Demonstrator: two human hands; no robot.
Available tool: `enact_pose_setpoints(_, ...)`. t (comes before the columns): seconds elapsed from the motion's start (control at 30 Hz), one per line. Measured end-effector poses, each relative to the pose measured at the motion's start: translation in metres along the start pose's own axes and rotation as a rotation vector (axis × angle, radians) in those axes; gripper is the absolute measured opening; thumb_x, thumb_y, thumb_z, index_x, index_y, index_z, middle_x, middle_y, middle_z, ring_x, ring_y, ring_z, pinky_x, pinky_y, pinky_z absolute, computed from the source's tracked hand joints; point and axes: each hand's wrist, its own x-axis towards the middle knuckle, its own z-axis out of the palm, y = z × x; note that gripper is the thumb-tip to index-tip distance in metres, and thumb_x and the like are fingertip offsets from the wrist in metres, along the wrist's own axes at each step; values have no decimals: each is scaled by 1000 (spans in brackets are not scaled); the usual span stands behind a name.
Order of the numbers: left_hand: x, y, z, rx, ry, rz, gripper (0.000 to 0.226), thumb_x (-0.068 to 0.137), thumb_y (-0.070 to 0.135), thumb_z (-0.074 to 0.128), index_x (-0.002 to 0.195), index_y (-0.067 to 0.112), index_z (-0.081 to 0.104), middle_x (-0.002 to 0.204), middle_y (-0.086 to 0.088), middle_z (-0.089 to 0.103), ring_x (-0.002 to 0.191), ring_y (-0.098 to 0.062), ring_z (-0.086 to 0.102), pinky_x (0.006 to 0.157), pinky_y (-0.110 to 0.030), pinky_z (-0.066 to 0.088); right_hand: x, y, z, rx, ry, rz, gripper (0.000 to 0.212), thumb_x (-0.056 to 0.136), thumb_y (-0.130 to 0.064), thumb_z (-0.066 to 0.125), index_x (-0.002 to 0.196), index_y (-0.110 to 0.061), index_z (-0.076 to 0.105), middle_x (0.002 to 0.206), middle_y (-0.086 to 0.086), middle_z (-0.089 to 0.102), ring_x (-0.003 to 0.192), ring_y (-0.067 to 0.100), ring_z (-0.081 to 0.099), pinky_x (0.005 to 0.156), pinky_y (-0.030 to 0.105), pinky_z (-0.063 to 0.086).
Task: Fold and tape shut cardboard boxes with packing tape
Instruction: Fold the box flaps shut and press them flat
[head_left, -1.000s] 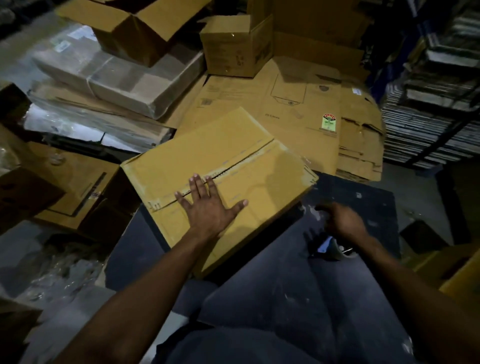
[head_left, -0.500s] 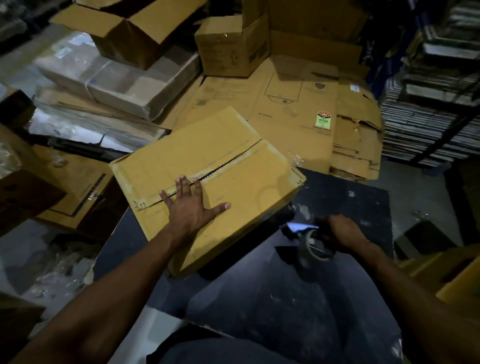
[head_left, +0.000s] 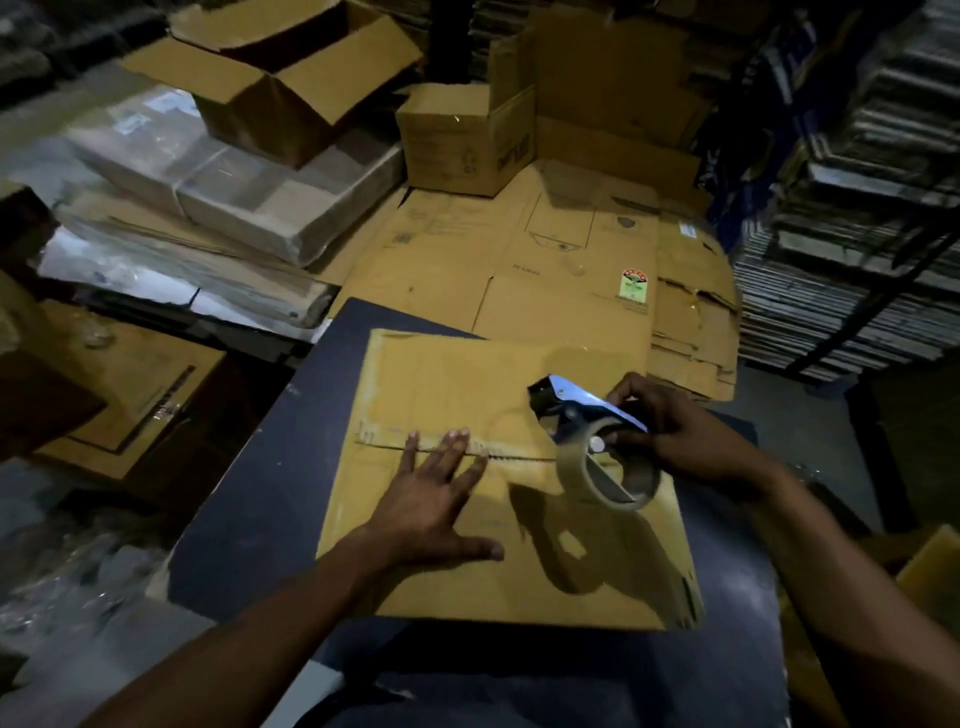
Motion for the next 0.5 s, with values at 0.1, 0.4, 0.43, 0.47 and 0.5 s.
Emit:
enact_pose_setpoints(0.1, -1, 1, 1, -103, 118, -30, 110, 92, 99, 27, 176, 28, 16, 184, -1, 4, 170, -16, -2, 135, -56, -8, 16, -8, 17, 27, 15, -5, 25, 99, -15, 76, 117, -17, 58, 101, 9, 76, 91, 34, 73, 83, 57, 62)
enact_pose_setpoints(0.4, -23, 20, -55, -1424, 515, -533, 36, 107, 55, 63, 111, 26, 84, 105, 4, 83, 87, -19, 76, 76, -40, 62, 35, -25, 57, -22, 58, -63, 57, 87, -8, 88, 130, -27, 55, 128, -2, 67, 108, 21, 74, 86, 53, 64)
enact_pose_setpoints(0.43, -24, 20, -68, -1604, 442, -557, 47, 106, 61, 60, 109, 21, 85, 104, -2, 83, 81, -22, 73, 68, -37, 57, 36, -26, 62, -49, 65, -80, 59, 86, -7, 88, 130, -27, 55, 129, -3, 64, 110, 20, 73, 84, 52, 65)
enact_pose_setpoints(0.47, -26, 19, -79, -1776, 342, -577, 59, 104, 68, 56, 112, 17, 84, 107, -8, 83, 79, -26, 70, 66, -36, 52, 37, -29, 68, -84, 73, -98, 60, 84, -6, 89, 129, -28, 55, 131, -7, 62, 111, 19, 71, 81, 51, 64)
enact_pose_setpoints(0.5, -27, 17, -87, -1910, 238, -598, 70, 103, 74, 52, 117, 13, 83, 112, -12, 82, 78, -27, 69, 66, -37, 51, 38, -32, 74, -122, 80, -118, 61, 84, -5, 88, 128, -29, 54, 131, -11, 59, 111, 17, 69, 78, 51, 64)
